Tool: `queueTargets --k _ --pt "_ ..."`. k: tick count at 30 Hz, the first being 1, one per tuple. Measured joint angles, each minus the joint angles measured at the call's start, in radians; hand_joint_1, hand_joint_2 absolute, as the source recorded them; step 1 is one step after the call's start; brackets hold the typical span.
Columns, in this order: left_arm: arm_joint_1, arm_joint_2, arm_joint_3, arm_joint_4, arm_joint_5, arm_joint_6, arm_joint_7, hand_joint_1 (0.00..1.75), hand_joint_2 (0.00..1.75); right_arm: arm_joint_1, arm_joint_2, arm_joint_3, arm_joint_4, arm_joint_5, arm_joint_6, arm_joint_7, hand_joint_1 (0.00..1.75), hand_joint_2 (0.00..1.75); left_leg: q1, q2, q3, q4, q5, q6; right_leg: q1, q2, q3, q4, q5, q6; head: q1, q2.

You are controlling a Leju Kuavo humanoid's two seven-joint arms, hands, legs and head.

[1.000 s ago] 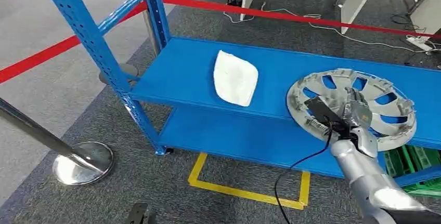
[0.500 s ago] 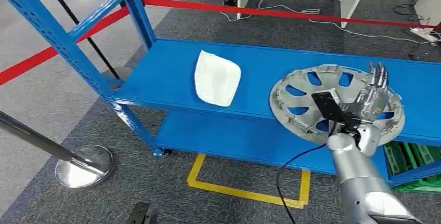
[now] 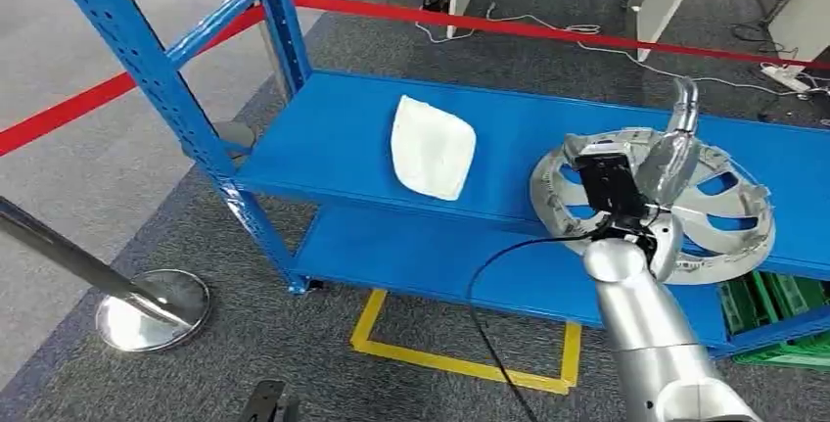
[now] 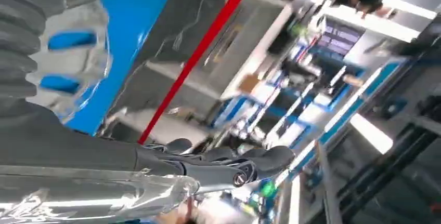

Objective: Take the parts from the cabinet and place them on the table.

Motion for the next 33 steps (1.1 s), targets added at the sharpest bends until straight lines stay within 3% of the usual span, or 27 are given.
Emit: queueTargets --k 1,2,3,5,6,8,9,10,12,13,15,16,17,18,19,21,22,24,26,27,28,30,31,32,33 --pt "0.000 0.000 0.000 0.000 0.002 0.000 -0.001 0.00 0.00 0.005 0.000 0.008 -0.003 -0.023 0.032 0.008 0.00 1.75 0.000 0.000 0.000 0.000 0.000 0.001 0.000 0.000 -0.027 0.058 -0.017 0.003 0.001 0.000" --pt "0.001 0.000 0.001 0.000 0.005 0.000 -0.003 0.00 0.00 0.007 0.000 0.019 -0.003 -0.062 0.096 0.022 0.00 1.75 0.000 0.000 0.001 0.000 -0.001 0.001 -0.001 0.000 -0.031 0.065 -0.007 0.005 0.002 0.000" --pt "0.001 0.000 0.001 0.000 0.008 -0.001 -0.005 0.00 0.00 0.007 0.000 0.029 -0.003 -0.101 0.163 0.036 0.00 1.75 0.001 -0.001 0.003 0.000 -0.001 0.000 -0.002 -0.001 -0.009 0.020 0.028 0.005 0.002 0.000" --pt "0.001 0.000 0.001 0.000 0.012 -0.003 -0.011 0.00 0.00 0.000 -0.001 0.051 0.000 -0.149 0.280 0.057 0.00 1.75 0.004 -0.001 0.007 0.002 -0.005 -0.007 -0.005 -0.002 0.077 -0.152 0.111 0.007 0.001 0.000" --pt "0.001 0.001 0.002 0.000 0.013 -0.005 -0.013 0.00 0.00 -0.004 -0.001 0.064 0.005 -0.164 0.319 0.061 0.00 1.75 0.003 -0.001 0.009 0.004 -0.008 -0.014 -0.008 -0.003 0.110 -0.223 0.123 0.009 0.002 0.000" --pt "0.000 0.005 0.002 0.000 0.019 -0.012 -0.018 0.00 0.00 -0.018 -0.001 0.091 0.034 -0.188 0.386 0.073 0.00 1.75 -0.005 -0.001 0.003 0.006 -0.006 -0.026 -0.004 0.005 0.119 -0.232 0.117 -0.012 0.000 0.000" --pt "0.001 0.005 0.003 0.000 0.021 -0.014 -0.021 0.00 0.00 -0.023 -0.003 0.110 0.059 -0.192 0.425 0.081 0.00 1.75 -0.003 -0.001 0.004 0.003 -0.003 -0.031 -0.001 0.005 0.117 -0.231 0.117 -0.018 -0.007 0.000" --pt "0.001 0.005 0.003 0.000 0.021 -0.015 -0.022 0.00 0.00 -0.029 -0.011 0.122 0.079 -0.191 0.439 0.085 0.00 1.75 0.000 -0.001 0.003 0.000 -0.001 -0.035 0.002 0.005 0.115 -0.230 0.118 -0.025 -0.005 0.000" --pt "0.001 0.006 0.004 0.000 0.022 -0.016 -0.024 0.00 0.00 -0.047 -0.015 0.143 0.109 -0.180 0.463 0.103 0.00 1.75 0.001 0.000 -0.002 0.012 -0.016 -0.045 -0.004 0.004 0.118 -0.237 0.123 -0.040 -0.006 0.000" --pt "0.001 0.006 0.005 0.000 0.024 -0.016 -0.025 0.00 0.00 -0.065 -0.020 0.160 0.133 -0.166 0.476 0.112 0.00 1.75 0.000 0.001 -0.027 0.063 -0.048 -0.048 -0.005 0.004 0.117 -0.237 0.123 -0.046 -0.012 0.000" --pt "0.001 0.007 0.007 0.000 0.025 -0.016 -0.025 0.00 0.00 -0.085 -0.031 0.188 0.171 -0.144 0.492 0.132 0.00 1.75 0.000 0.001 -0.109 0.227 -0.121 -0.052 -0.004 0.003 0.117 -0.237 0.121 -0.049 -0.015 0.000" --pt "0.001 0.007 0.008 0.000 0.027 -0.016 -0.026 0.00 0.00 -0.091 -0.038 0.204 0.192 -0.129 0.502 0.145 0.00 1.75 0.000 0.001 -0.146 0.295 -0.140 -0.052 -0.003 0.001 0.117 -0.237 0.121 -0.050 -0.015 0.000" --pt "0.001 0.007 0.009 0.000 0.030 -0.016 -0.026 0.00 0.00 -0.099 -0.044 0.216 0.210 -0.118 0.513 0.158 0.00 1.75 0.000 0.001 -0.160 0.315 -0.136 -0.051 -0.002 0.001 0.118 -0.237 0.121 -0.050 -0.014 0.000" --pt "0.003 0.008 0.010 0.000 0.031 -0.016 -0.026 0.00 0.00 -0.109 -0.049 0.231 0.232 -0.105 0.528 0.169 0.00 1.75 0.000 0.001 -0.152 0.292 -0.107 -0.049 -0.002 0.002 0.118 -0.236 0.121 -0.050 -0.015 0.000" --pt "0.003 0.008 0.011 0.000 0.031 -0.016 -0.027 0.00 0.00 -0.118 -0.056 0.245 0.250 -0.096 0.536 0.178 0.00 1.75 0.000 0.001 -0.124 0.231 -0.063 -0.045 -0.002 0.002 0.119 -0.236 0.121 -0.049 -0.015 0.000" --pt "0.003 0.008 0.012 0.000 0.031 -0.016 -0.027 0.00 0.00 -0.145 -0.066 0.269 0.282 -0.074 0.543 0.193 0.00 1.75 0.000 0.002 -0.041 0.062 0.019 -0.039 -0.002 0.002 0.121 -0.236 0.118 -0.044 -0.015 0.000" --pt "0.003 0.008 0.012 0.000 0.031 -0.017 -0.027 0.00 0.00 -0.162 -0.070 0.283 0.305 -0.062 0.543 0.200 0.00 1.75 -0.002 0.002 -0.019 0.019 0.014 -0.037 0.007 0.005 0.117 -0.231 0.116 -0.037 -0.016 0.000" --pt "0.003 0.006 0.012 0.000 0.032 -0.017 -0.028 0.00 0.00 -0.181 -0.081 0.302 0.338 -0.044 0.540 0.210 0.00 1.75 -0.001 0.000 -0.021 0.010 0.007 -0.030 0.006 0.004 0.115 -0.237 0.121 -0.026 -0.013 0.000" --pt "0.006 0.006 0.013 0.000 0.033 -0.016 -0.029 0.00 0.00 -0.190 -0.086 0.316 0.363 -0.033 0.535 0.216 0.00 1.75 0.000 -0.001 -0.020 0.005 0.011 -0.016 0.003 0.004 0.120 -0.245 0.123 -0.013 -0.015 0.000" --pt "0.005 0.005 0.014 0.000 0.033 -0.016 -0.030 0.00 0.00 -0.194 -0.088 0.320 0.375 -0.027 0.532 0.218 0.00 1.75 0.004 -0.001 -0.017 0.002 0.014 -0.011 0.002 0.003 0.113 -0.236 0.113 -0.009 -0.014 0.000" --pt "0.005 0.005 0.014 0.000 0.033 -0.016 -0.030 0.00 0.00 -0.202 -0.093 0.325 0.385 -0.025 0.531 0.219 0.00 1.75 0.004 -0.001 -0.017 0.002 0.013 -0.005 0.002 0.001 0.096 -0.199 0.086 -0.006 -0.007 0.000" --pt "0.005 0.005 0.014 0.000 0.033 -0.016 -0.030 0.00 0.00 -0.210 -0.095 0.335 0.408 -0.024 0.529 0.220 0.00 1.75 0.002 0.000 -0.017 0.002 0.012 -0.001 0.001 0.000 0.023 -0.043 0.012 -0.001 -0.006 0.000" --pt "0.005 0.005 0.014 0.000 0.033 -0.016 -0.030 0.00 0.00 -0.209 -0.097 0.338 0.417 -0.022 0.528 0.223 0.00 1.75 0.001 0.000 -0.017 0.002 0.011 0.000 0.001 0.000 -0.014 0.033 -0.013 0.001 -0.003 0.000" --pt "0.006 0.005 0.014 0.000 0.033 -0.016 -0.030 0.00 0.00 -0.209 -0.100 0.342 0.430 -0.012 0.528 0.233 0.00 1.75 0.001 0.000 -0.016 0.002 0.011 0.001 0.001 0.000 -0.034 0.069 -0.015 0.003 -0.003 0.000" --pt "0.006 0.005 0.015 0.000 0.034 -0.016 -0.030 0.00 0.00 -0.210 -0.102 0.347 0.443 -0.001 0.528 0.247 0.00 1.75 0.001 -0.001 -0.015 0.002 0.010 0.001 0.001 0.000 -0.028 0.052 0.007 0.003 -0.003 0.000"
